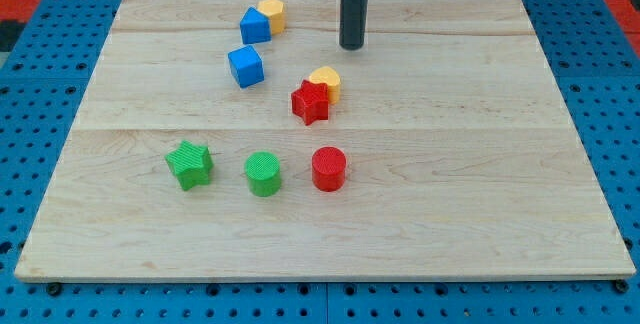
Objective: Move the yellow hexagon towards the yellow heart
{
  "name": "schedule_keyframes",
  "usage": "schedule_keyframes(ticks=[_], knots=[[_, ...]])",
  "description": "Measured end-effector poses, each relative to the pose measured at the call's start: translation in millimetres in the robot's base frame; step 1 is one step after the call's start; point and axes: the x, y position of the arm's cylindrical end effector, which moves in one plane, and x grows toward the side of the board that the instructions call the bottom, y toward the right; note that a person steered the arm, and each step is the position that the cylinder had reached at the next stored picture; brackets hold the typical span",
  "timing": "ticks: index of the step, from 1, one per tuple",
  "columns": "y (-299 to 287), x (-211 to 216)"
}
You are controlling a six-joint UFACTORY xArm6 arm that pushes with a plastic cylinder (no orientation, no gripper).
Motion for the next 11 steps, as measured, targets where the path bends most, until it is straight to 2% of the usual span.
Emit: schedule_keyframes(ticks=[1,3,5,7,11], knots=[[-15,-46],[-153,-61],[-138,-47],[-136,-5],[-103,3]])
